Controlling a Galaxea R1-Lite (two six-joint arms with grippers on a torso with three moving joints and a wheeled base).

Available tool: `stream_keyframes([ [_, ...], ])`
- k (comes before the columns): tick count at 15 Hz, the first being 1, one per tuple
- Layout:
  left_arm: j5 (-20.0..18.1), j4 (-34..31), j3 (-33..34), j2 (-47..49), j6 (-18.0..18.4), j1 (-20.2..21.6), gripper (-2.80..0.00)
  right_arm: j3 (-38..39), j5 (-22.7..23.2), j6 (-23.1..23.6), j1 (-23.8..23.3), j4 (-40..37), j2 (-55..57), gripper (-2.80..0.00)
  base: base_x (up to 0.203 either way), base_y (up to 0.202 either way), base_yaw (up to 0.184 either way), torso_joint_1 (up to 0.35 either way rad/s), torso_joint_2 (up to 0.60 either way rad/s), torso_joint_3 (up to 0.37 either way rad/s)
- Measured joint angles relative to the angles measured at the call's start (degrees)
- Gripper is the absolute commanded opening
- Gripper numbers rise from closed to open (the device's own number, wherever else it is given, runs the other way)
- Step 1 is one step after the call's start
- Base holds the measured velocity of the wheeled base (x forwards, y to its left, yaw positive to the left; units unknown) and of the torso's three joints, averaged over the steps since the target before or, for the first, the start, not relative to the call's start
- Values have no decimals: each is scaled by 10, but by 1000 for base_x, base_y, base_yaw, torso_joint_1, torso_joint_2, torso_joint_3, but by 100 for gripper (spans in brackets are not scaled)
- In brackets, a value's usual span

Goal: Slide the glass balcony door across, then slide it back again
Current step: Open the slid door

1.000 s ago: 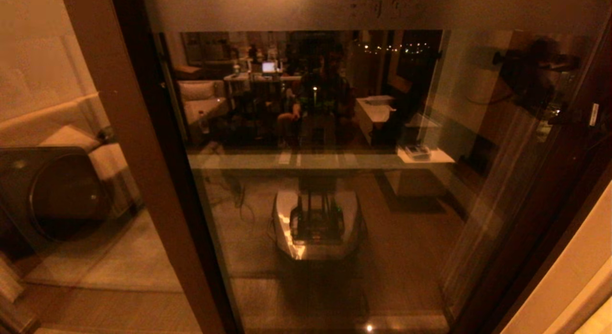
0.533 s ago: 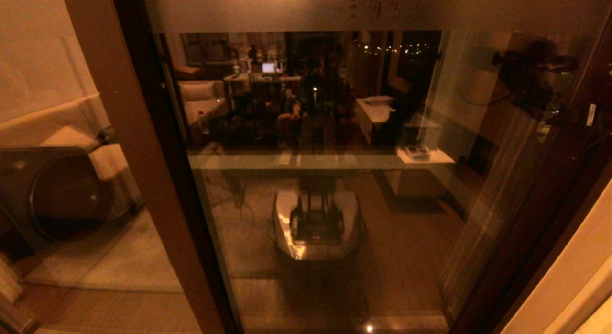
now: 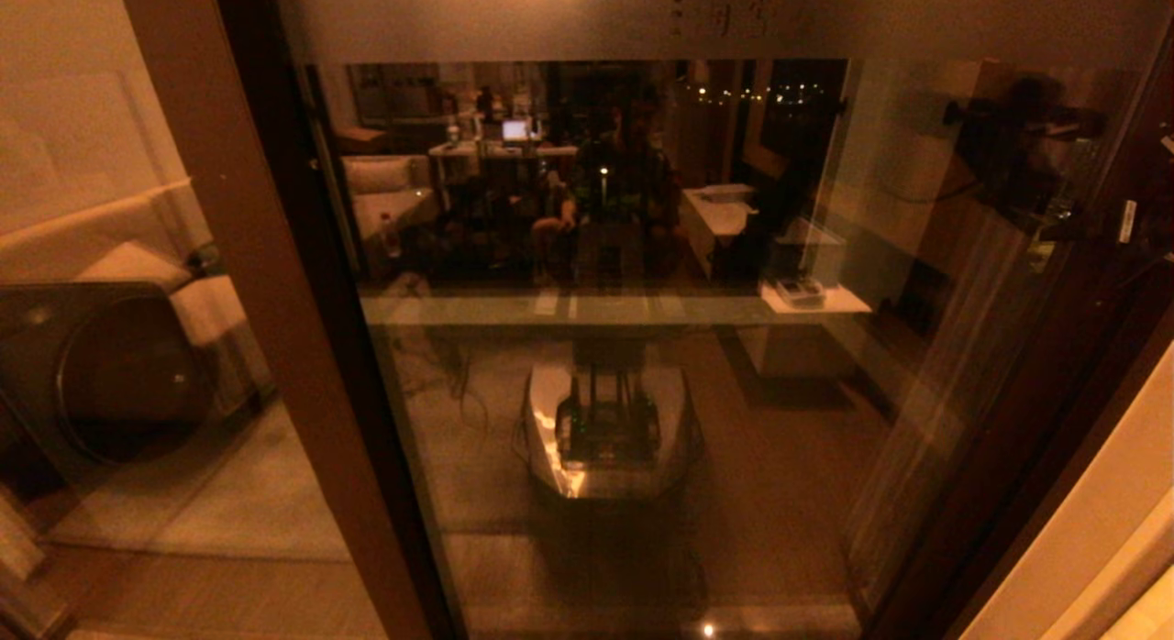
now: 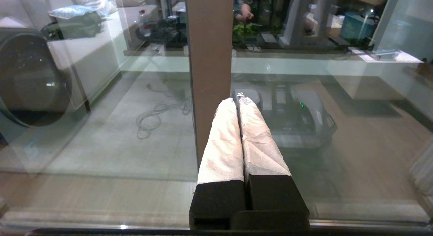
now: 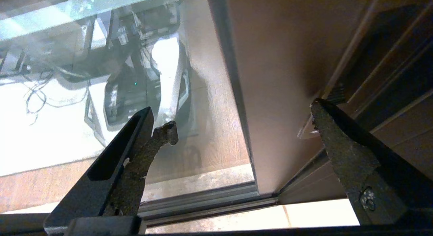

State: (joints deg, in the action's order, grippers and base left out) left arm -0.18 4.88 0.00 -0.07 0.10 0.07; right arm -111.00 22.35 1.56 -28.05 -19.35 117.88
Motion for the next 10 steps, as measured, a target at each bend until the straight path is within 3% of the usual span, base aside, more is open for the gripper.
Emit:
stream_keyframes([
  [10,0,0,0,0,0,0,-280,25,-4,24,-19,5,-23,0,0,0,0,0,0,0],
])
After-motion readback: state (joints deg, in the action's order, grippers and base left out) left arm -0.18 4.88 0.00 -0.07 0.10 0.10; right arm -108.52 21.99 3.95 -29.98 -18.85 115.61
